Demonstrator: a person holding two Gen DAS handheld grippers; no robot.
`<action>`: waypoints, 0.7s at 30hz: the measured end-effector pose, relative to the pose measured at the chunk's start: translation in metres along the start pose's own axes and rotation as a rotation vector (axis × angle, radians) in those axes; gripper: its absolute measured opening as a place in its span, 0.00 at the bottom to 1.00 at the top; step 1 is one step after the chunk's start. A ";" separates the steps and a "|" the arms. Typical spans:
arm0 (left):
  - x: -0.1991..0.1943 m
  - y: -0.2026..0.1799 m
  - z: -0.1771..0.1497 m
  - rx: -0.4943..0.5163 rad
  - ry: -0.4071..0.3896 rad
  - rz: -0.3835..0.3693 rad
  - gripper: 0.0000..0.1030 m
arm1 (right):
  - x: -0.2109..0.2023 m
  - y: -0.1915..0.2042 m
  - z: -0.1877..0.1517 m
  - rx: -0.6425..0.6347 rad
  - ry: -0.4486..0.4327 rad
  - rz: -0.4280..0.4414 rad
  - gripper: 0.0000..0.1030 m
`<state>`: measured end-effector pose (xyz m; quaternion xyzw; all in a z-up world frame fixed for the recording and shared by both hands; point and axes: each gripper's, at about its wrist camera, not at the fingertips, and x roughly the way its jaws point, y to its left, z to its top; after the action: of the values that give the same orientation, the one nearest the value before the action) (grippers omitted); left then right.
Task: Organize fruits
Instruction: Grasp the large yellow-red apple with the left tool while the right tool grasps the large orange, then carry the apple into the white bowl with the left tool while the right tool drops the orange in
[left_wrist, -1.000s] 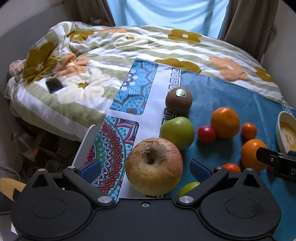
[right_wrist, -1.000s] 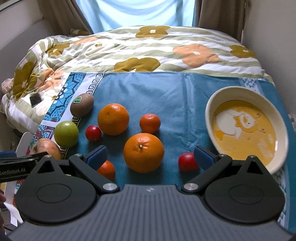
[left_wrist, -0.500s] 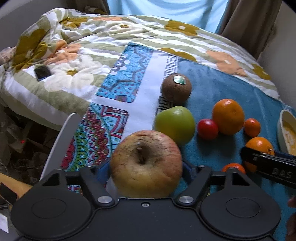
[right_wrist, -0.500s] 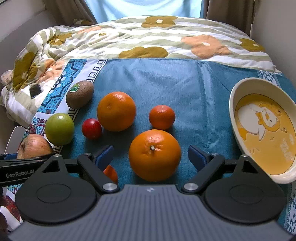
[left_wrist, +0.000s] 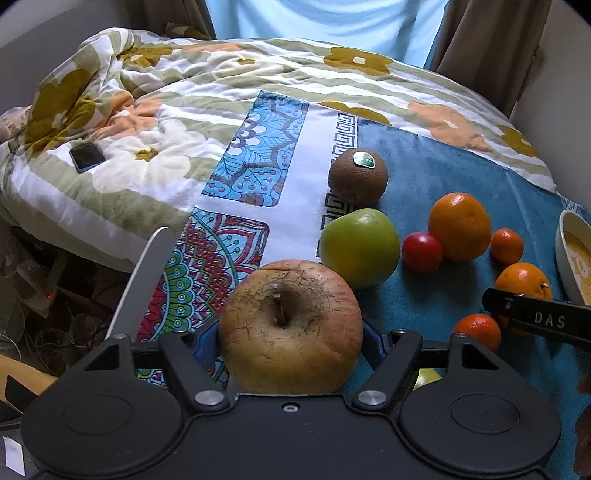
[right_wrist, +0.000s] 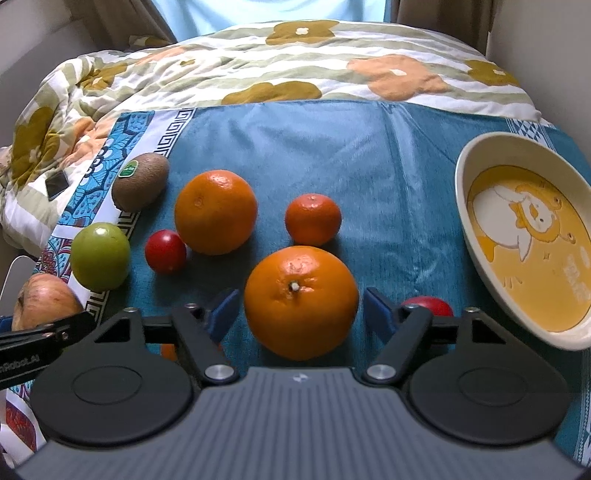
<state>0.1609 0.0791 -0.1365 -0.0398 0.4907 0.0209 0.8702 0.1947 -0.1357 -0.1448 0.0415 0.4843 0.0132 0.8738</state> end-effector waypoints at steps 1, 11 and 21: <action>-0.001 0.001 0.000 0.002 -0.002 0.000 0.75 | 0.000 0.000 -0.001 0.000 -0.005 -0.001 0.75; -0.038 -0.004 -0.001 0.050 -0.086 0.002 0.75 | -0.028 -0.002 -0.003 0.020 -0.049 0.015 0.74; -0.093 -0.048 -0.001 0.122 -0.191 -0.001 0.75 | -0.092 -0.032 0.004 0.038 -0.126 0.035 0.74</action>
<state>0.1149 0.0319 -0.0550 0.0149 0.4060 -0.0057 0.9137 0.1484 -0.1734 -0.0680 0.0676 0.4278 0.0167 0.9012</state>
